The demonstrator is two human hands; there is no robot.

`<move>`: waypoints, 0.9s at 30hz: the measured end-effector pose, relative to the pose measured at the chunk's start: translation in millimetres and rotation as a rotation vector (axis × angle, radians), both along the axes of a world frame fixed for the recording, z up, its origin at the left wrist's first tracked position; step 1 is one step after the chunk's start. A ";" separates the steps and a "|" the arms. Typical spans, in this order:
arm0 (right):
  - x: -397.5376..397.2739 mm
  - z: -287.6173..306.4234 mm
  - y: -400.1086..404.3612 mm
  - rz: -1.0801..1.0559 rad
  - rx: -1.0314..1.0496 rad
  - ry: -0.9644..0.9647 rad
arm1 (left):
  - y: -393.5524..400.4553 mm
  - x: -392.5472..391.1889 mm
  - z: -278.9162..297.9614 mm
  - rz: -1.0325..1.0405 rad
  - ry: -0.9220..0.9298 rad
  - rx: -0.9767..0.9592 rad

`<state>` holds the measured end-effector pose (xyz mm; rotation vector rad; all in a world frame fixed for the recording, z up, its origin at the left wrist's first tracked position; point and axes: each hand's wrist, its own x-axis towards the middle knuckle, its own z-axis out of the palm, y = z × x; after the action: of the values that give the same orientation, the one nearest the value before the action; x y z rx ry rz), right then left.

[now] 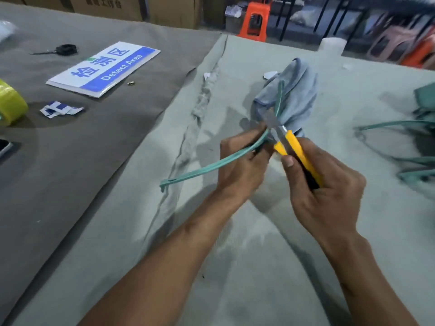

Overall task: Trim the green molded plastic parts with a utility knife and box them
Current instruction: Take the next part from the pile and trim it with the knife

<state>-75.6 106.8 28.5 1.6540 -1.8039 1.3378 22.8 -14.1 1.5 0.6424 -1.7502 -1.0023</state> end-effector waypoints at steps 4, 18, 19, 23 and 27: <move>-16.8 -4.4 6.0 0.125 0.008 0.035 | 5.6 -14.4 4.0 0.055 -0.004 -0.091; -54.4 -8.6 14.8 0.162 0.018 0.008 | -0.1 -15.8 1.9 -0.199 0.143 0.027; -57.5 -9.0 13.8 0.131 0.015 -0.003 | -0.9 -15.3 2.2 -0.185 0.144 0.005; -72.7 -10.6 15.2 -0.294 -0.050 -0.066 | -0.6 -15.1 1.3 -0.125 0.125 -0.045; -71.3 -12.3 18.6 -0.023 -0.048 -0.034 | 3.9 -13.8 4.1 -0.168 0.139 -0.062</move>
<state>-146.9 125.4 16.2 1.5901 -1.7903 1.3968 8.9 -10.2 5.6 0.3818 -1.7258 -1.0760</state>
